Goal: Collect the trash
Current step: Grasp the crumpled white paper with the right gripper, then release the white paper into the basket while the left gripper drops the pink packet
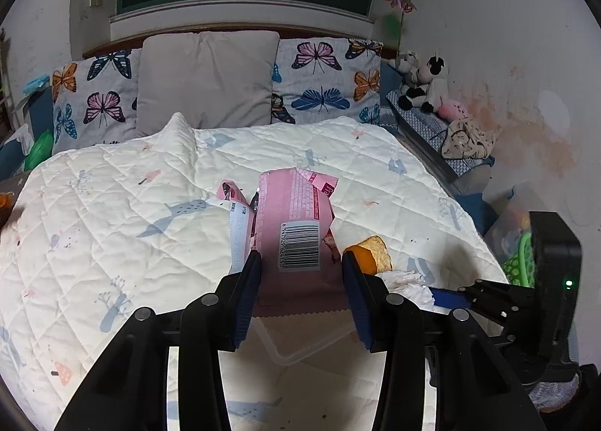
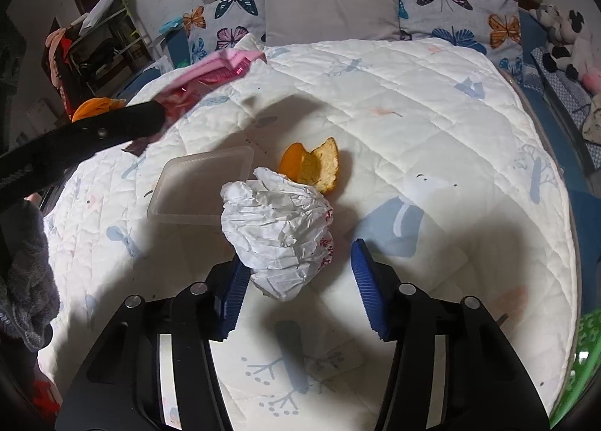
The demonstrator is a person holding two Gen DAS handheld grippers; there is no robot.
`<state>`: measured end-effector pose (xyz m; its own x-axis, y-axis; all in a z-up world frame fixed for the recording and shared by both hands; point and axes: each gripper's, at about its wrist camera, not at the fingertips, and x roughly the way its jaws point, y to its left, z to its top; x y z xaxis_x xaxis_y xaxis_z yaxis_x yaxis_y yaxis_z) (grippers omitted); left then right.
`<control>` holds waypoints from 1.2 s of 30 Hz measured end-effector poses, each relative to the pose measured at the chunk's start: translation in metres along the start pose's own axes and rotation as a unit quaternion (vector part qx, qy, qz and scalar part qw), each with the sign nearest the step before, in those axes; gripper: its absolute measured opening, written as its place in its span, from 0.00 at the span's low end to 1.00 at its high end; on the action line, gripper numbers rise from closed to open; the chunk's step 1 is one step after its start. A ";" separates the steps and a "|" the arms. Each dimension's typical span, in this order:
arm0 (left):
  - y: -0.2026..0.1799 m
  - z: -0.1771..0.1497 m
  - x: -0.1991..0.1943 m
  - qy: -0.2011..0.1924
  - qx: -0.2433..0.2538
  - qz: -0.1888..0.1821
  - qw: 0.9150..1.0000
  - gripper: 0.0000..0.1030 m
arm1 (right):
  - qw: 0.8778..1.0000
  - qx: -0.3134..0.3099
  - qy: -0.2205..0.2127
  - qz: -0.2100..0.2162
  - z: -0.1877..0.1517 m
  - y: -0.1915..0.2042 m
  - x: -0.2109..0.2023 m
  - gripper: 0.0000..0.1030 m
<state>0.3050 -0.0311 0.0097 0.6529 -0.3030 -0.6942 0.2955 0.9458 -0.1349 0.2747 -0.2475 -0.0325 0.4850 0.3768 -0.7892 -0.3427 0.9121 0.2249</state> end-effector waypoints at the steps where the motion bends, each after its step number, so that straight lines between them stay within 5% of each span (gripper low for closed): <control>1: 0.000 -0.001 -0.002 -0.002 0.000 0.001 1.000 0.41 | 1.000 0.000 0.003 0.001 0.000 0.001 0.001 0.42; 13: 0.000 -0.014 -0.031 -0.015 -0.010 -0.003 1.000 0.41 | 1.000 0.008 -0.019 -0.007 -0.017 0.004 -0.031 0.39; 36: -0.069 -0.056 -0.075 -0.018 0.021 -0.036 0.999 0.41 | 0.996 0.028 -0.073 -0.046 -0.085 -0.011 -0.137 0.39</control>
<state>0.1968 -0.0670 0.0312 0.6535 -0.3757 -0.6571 0.3720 0.9155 -0.1535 0.1440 -0.3230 0.0245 0.6251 0.3065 -0.7178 -0.2482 0.9500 0.1895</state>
